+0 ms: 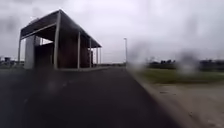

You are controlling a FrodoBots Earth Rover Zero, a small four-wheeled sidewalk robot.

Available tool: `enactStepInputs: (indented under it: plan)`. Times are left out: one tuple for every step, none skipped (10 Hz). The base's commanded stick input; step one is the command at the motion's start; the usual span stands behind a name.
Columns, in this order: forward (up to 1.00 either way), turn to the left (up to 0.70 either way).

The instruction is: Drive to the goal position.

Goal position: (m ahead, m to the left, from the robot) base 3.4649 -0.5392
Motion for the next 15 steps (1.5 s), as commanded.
enactStepInputs:
  plan:
    - [0.77, 0.0]
    - [0.66, 0.0]
    - [0.56, 0.0]
    - [0.45, 0.0]
    - [0.34, 0.0]
    - [0.24, 0.0]
    - [0.13, 0.0]
    - [0.02, 0.0]
    - [0.06, 0.0]
    - [0.13, 0.0]
    - [0.21, 0.0]
    - [0.29, 0.0]
    - [0.36, 0.0]
    - [0.44, 0.0]
    - [0.51, 0.0]
